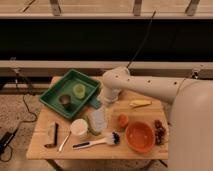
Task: Place towel in metal cup
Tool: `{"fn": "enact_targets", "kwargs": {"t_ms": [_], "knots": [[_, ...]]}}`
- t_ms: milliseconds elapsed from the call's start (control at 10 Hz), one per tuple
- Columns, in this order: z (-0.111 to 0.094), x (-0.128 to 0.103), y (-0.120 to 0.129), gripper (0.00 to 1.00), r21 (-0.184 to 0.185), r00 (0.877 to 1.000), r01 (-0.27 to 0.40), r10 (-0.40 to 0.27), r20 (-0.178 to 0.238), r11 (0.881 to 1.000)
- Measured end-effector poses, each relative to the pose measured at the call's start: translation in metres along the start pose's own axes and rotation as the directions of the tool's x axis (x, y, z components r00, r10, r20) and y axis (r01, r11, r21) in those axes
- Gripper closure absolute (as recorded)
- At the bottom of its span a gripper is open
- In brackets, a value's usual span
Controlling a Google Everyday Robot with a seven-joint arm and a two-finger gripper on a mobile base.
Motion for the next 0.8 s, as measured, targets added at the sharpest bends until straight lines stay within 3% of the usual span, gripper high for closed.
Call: {"fn": "enact_targets", "kwargs": {"t_ms": [300, 800], "knots": [[0.021, 0.002, -0.005, 0.20, -0.005, 1.000, 0.008, -0.008, 0.002, 1.000], [0.045, 0.014, -0.012, 0.20, -0.016, 0.999, 0.006, -0.007, -0.037, 1.000]]}}
